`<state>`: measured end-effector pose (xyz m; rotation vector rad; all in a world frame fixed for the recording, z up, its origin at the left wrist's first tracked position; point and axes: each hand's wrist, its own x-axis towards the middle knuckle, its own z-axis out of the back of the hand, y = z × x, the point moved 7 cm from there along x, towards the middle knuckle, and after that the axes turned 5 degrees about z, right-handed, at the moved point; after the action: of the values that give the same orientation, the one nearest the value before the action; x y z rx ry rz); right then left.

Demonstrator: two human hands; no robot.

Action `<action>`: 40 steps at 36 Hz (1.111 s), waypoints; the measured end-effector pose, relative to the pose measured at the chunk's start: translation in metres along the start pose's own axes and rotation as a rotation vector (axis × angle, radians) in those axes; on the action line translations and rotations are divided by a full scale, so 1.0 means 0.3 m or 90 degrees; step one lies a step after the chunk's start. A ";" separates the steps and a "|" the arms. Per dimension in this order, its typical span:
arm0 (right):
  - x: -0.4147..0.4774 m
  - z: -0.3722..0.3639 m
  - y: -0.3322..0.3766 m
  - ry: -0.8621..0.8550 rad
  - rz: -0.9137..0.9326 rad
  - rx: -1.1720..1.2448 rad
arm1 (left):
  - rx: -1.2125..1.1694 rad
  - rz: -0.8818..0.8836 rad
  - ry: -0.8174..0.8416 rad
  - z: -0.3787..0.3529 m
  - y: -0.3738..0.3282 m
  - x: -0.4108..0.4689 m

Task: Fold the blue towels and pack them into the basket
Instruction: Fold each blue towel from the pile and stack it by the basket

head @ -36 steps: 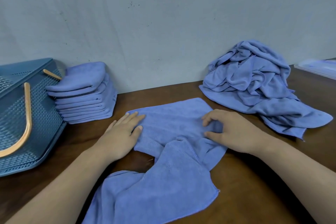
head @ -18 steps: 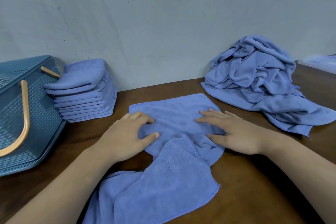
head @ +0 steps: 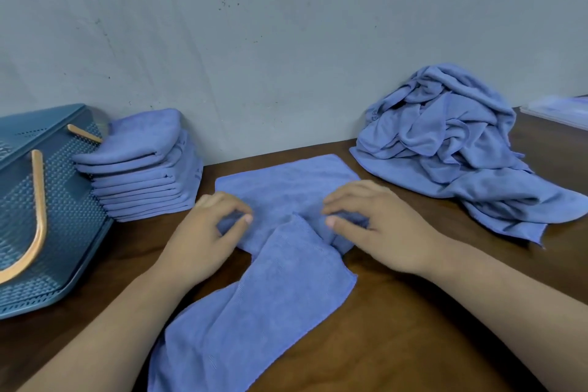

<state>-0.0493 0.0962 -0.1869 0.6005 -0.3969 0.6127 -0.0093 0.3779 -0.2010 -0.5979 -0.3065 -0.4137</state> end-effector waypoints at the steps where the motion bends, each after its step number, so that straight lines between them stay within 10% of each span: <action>1: -0.001 -0.013 0.021 0.024 -0.005 0.000 | -0.021 -0.029 0.039 -0.014 -0.025 -0.005; 15: -0.005 0.080 0.035 0.030 -0.150 0.426 | 0.073 0.052 0.115 -0.066 0.087 0.032; 24: -0.107 0.083 0.015 0.500 -0.319 0.441 | 0.059 0.177 -0.033 -0.017 0.148 0.031; 33: -0.030 0.048 0.000 0.126 -0.330 0.294 | 0.098 0.275 -0.082 0.042 0.049 -0.057; 40: -0.036 -0.054 0.082 0.168 -0.167 0.063 | 0.154 0.204 -0.019 -0.022 -0.051 -0.118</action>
<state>-0.0703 0.1180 -0.1950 0.6449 -0.0382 0.4542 -0.0463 0.3724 -0.2128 -0.4072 -0.2786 -0.0570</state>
